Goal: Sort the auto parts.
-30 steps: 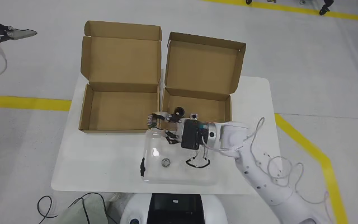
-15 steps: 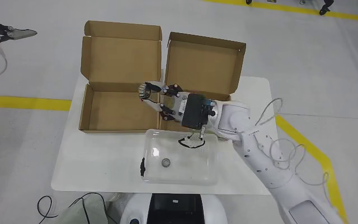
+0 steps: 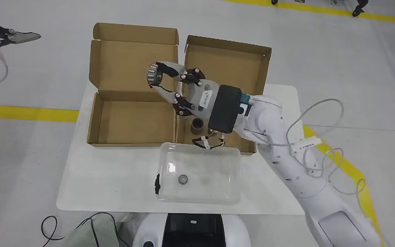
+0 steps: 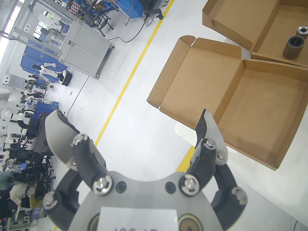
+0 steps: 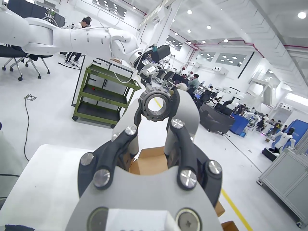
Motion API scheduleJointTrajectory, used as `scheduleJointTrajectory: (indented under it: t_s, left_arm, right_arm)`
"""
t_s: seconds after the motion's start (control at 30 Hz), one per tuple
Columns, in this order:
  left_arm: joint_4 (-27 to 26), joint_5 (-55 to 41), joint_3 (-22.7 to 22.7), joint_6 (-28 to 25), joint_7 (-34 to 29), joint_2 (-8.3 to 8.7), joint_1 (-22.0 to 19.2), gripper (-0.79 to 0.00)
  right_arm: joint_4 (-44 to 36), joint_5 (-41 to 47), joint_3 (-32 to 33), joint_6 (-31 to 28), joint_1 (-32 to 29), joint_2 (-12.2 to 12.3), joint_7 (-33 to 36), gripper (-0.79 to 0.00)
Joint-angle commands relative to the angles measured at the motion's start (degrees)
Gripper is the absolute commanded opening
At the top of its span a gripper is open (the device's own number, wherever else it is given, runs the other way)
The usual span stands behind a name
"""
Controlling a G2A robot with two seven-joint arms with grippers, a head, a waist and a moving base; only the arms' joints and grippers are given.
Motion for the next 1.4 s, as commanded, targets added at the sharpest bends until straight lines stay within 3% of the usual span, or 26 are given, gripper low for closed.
scheduleJointTrajectory:
  t_s: [0.0,0.27,0.8,1.37]
  left_arm:
    - [0.0,0.0,0.0,0.0,0.0,0.0,0.0,0.0]
    - [0.0,0.0,0.0,0.0,0.0,0.0,0.0,0.0]
    - [0.0,0.0,0.0,0.0,0.0,0.0,0.0,0.0]
    - [0.0,0.0,0.0,0.0,0.0,0.0,0.0,0.0]
  right_arm:
    - [-0.03,-0.04,0.26,-0.07,-0.38,-0.01,-0.26,-0.785]
    - [-0.07,-1.17,0.76,-0.78,-2.42,0.01,-1.44,-0.785]
    - [3.31,-3.12,-0.21,-3.99,-5.01,0.03,3.74,-0.785]
    - [13.01,-1.86,-5.79,-2.7,-2.61,-1.82,20.35,-0.785]
